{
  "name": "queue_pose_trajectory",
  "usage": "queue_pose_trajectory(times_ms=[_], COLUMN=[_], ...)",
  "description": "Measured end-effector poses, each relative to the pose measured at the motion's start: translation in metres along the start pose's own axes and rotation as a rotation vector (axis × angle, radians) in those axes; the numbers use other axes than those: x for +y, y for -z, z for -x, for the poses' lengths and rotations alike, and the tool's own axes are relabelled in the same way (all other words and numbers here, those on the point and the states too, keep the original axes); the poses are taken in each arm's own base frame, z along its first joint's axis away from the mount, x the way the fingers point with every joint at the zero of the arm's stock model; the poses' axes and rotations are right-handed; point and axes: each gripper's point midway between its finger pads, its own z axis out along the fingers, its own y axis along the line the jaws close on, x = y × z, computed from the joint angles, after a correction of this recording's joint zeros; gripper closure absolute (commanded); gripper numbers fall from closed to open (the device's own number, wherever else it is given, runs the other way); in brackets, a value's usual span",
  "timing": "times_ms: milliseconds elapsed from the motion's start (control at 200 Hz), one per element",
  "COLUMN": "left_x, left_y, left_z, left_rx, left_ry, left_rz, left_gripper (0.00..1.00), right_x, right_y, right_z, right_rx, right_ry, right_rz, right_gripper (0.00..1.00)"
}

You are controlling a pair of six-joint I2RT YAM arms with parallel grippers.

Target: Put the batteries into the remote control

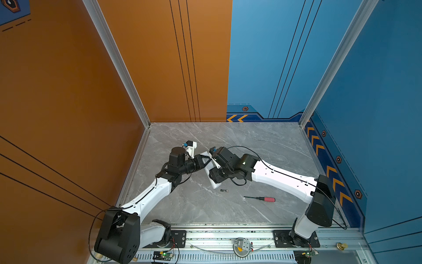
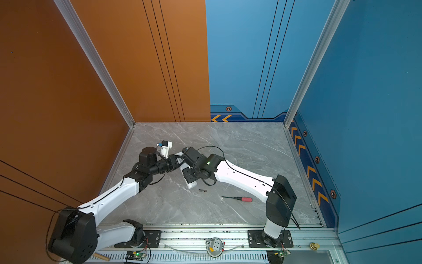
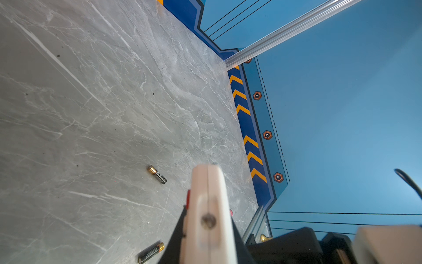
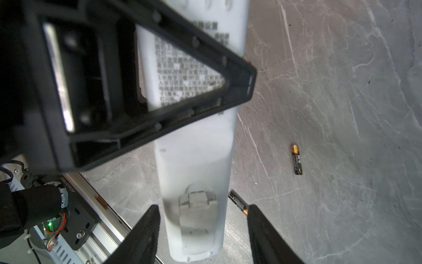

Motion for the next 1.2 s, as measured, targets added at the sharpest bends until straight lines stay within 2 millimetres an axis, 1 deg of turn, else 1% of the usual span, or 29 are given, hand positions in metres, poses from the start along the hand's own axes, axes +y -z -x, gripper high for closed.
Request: queue_pose_trajectory(times_ms=[260,375,726,1196], left_x=[-0.0005,-0.0003,0.0000,0.0001], left_y=[0.0001,0.0001,0.0000,0.0000], left_z=[-0.0003,-0.0004,-0.0006,-0.0007], left_rx=[0.002,0.002,0.002,0.002], left_ry=[-0.009,-0.016,-0.018,-0.024], left_rz=[-0.002,-0.002,-0.001,-0.001], left_gripper=[1.00,1.00,1.00,1.00], right_x=[0.0015,0.0015,0.0046,0.0054], right_y=[-0.0033,-0.0064,-0.0065,-0.0065], right_z=[0.0003,-0.0002,-0.0006,0.0002], right_rx=[0.001,0.007,0.011,0.009], right_ry=[0.000,-0.001,-0.002,-0.003], right_rz=[0.007,0.010,0.029,0.034], right_gripper=[0.51,0.52,0.62,0.68])
